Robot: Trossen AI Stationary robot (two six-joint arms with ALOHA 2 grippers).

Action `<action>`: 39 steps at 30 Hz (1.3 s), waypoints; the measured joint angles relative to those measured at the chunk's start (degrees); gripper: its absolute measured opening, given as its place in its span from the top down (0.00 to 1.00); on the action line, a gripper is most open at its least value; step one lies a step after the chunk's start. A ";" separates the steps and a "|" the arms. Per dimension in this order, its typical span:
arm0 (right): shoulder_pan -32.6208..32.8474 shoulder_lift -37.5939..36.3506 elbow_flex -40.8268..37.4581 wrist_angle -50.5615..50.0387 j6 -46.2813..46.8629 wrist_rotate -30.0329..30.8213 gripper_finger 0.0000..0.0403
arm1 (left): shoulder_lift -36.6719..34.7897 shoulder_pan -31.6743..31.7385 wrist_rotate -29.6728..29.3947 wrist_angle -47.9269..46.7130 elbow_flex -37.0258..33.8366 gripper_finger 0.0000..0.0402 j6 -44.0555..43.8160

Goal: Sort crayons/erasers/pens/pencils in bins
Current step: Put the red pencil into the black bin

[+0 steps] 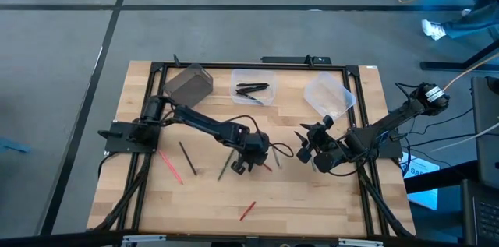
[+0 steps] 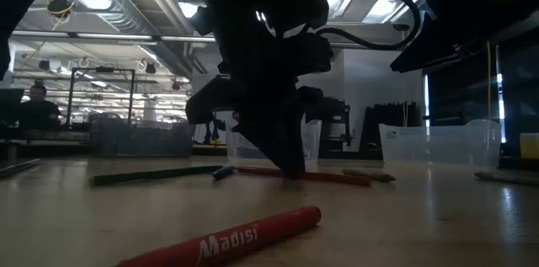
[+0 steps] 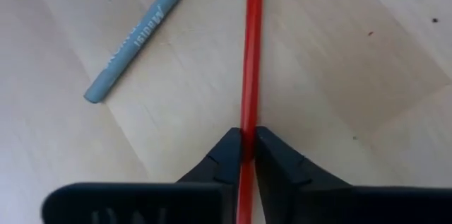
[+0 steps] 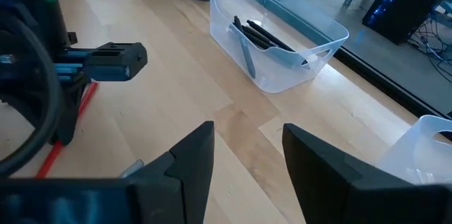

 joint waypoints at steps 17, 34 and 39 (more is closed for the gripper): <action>0.00 0.02 0.00 -0.15 0.19 0.11 0.57 | -3.91 0.99 -10.81 0.30 -0.56 0.98 -2.75; 0.02 0.02 0.00 -0.55 0.24 0.10 0.57 | -22.16 10.30 -25.99 -18.21 -0.24 0.97 -14.19; 0.02 0.02 0.00 -0.78 0.37 0.08 0.57 | -30.09 14.81 -27.22 -23.92 -0.20 0.96 -21.29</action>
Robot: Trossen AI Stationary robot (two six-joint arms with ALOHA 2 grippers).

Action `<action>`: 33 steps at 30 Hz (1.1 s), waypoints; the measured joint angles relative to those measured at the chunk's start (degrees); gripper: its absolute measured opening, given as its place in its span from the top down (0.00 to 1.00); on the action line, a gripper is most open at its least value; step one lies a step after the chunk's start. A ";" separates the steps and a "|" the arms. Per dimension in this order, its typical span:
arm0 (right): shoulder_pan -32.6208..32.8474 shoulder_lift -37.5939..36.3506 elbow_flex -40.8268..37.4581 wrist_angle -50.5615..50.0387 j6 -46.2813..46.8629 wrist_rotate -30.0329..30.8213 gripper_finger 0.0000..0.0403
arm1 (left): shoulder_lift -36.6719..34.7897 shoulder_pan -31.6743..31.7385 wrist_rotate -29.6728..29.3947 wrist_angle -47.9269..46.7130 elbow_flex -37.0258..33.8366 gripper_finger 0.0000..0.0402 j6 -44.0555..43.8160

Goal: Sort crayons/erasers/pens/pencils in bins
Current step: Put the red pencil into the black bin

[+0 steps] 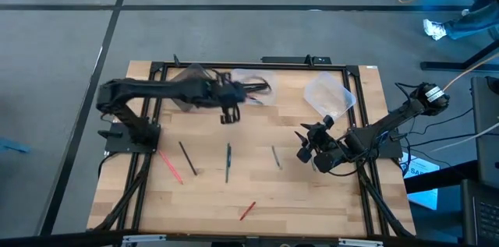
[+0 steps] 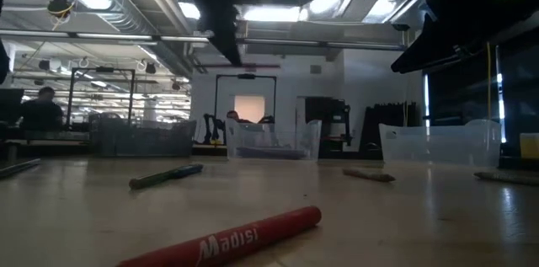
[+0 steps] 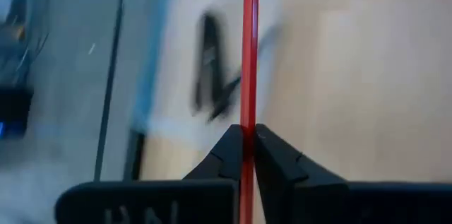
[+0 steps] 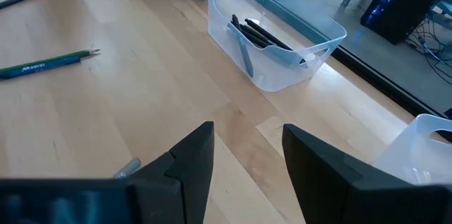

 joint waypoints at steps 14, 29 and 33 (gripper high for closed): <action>0.00 0.00 0.00 0.01 0.25 -0.06 0.57 | -9.70 13.63 -3.51 -14.61 0.03 0.95 -21.22; 0.02 0.00 0.00 -0.68 1.16 -0.57 0.57 | -9.67 30.59 1.98 -6.42 -17.44 0.98 -16.80; 0.02 0.00 0.00 -0.68 1.16 -0.56 0.57 | -9.67 34.10 7.11 0.84 -22.39 0.97 -14.92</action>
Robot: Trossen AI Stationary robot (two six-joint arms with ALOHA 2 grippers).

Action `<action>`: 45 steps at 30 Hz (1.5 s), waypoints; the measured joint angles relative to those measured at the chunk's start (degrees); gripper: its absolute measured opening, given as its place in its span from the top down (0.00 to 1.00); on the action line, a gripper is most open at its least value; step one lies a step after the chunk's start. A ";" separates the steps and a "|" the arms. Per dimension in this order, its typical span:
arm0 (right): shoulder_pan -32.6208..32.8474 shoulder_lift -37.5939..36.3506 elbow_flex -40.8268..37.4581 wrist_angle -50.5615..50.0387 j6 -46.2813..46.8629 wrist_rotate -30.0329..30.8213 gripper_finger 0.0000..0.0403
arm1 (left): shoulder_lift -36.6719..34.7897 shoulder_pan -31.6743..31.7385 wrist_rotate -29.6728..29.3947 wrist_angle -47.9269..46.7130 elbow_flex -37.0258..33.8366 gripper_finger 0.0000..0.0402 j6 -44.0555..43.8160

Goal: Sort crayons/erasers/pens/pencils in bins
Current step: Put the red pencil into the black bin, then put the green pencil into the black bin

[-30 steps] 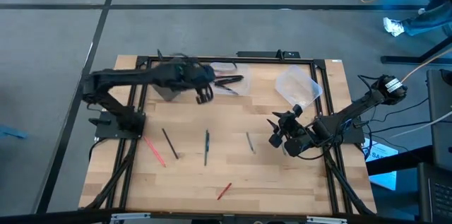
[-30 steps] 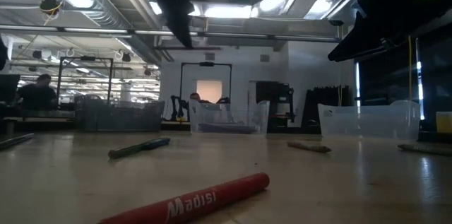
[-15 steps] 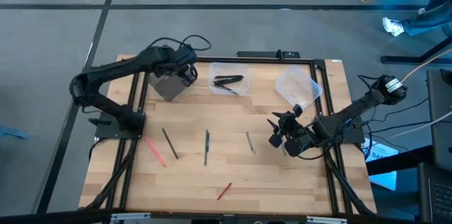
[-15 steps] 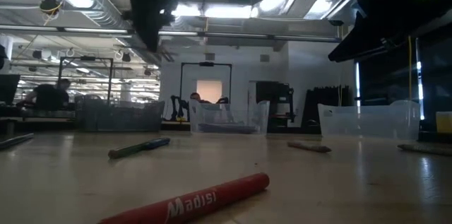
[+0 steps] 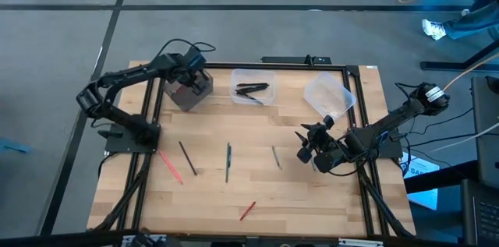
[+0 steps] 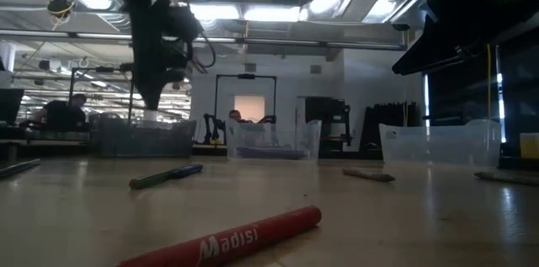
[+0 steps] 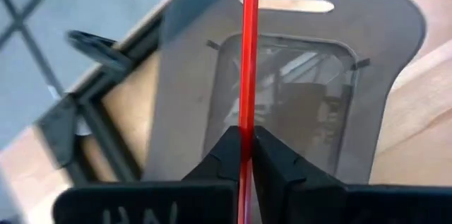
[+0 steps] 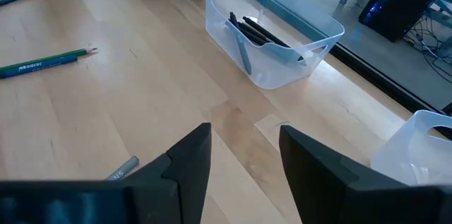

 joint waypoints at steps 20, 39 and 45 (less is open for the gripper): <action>-0.02 0.00 0.00 0.02 -0.26 0.03 0.57 | 0.00 3.46 2.67 17.36 -14.77 0.94 1.74; -0.03 0.00 0.00 0.02 -0.48 0.08 0.57 | 0.00 3.46 2.48 21.10 -18.00 0.89 1.74; -0.02 0.00 0.00 0.02 -0.48 0.08 0.57 | 0.00 3.39 2.47 21.29 -18.00 0.85 3.45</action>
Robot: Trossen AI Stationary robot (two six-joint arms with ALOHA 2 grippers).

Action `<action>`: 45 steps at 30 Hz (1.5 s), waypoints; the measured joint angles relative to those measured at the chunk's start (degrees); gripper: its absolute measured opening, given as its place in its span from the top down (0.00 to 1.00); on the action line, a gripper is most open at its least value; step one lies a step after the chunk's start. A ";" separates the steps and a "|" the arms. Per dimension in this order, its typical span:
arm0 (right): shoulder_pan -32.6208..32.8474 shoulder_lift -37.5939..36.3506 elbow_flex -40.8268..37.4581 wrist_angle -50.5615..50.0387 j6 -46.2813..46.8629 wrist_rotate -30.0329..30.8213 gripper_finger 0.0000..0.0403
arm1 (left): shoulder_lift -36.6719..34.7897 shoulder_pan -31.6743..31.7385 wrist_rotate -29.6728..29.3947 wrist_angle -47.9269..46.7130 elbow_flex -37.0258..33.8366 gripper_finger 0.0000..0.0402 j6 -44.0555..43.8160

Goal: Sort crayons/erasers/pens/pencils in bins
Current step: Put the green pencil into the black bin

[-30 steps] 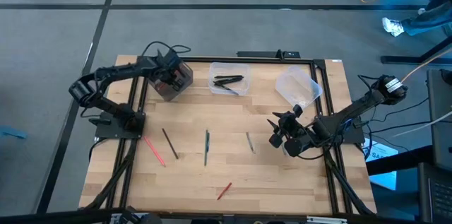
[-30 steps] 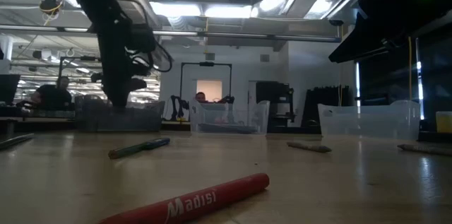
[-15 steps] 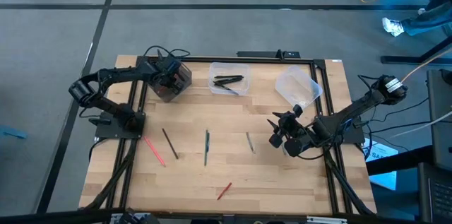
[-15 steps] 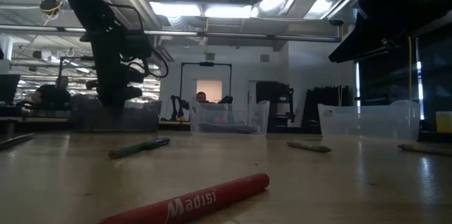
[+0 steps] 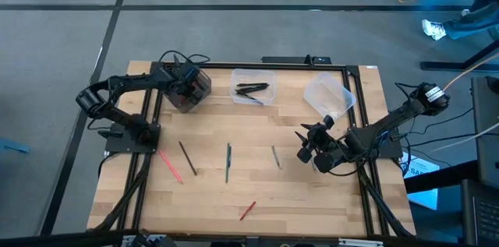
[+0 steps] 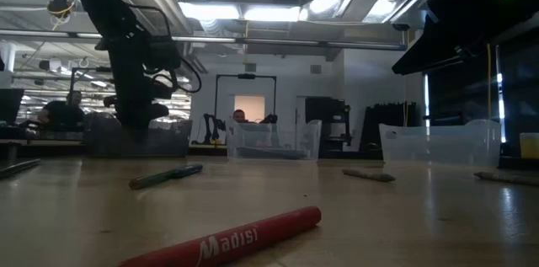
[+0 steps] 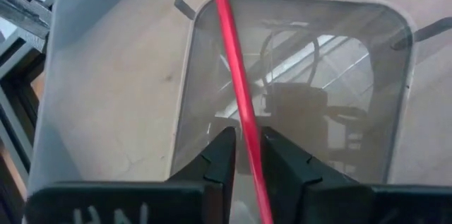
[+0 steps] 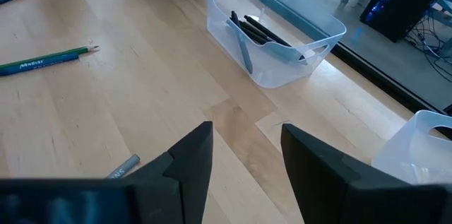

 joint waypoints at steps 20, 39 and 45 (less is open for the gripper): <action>-4.08 0.00 0.00 2.44 -4.63 0.60 0.57 | -1.97 -7.63 -1.07 -9.63 14.25 0.71 0.10; -11.87 -0.02 0.07 22.96 -24.10 -25.13 0.47 | 0.60 -51.66 5.58 -10.47 15.89 0.72 -17.57; -12.05 -0.02 0.07 24.07 -31.45 -25.38 0.47 | 4.71 -59.94 12.08 -5.88 15.90 0.73 -11.94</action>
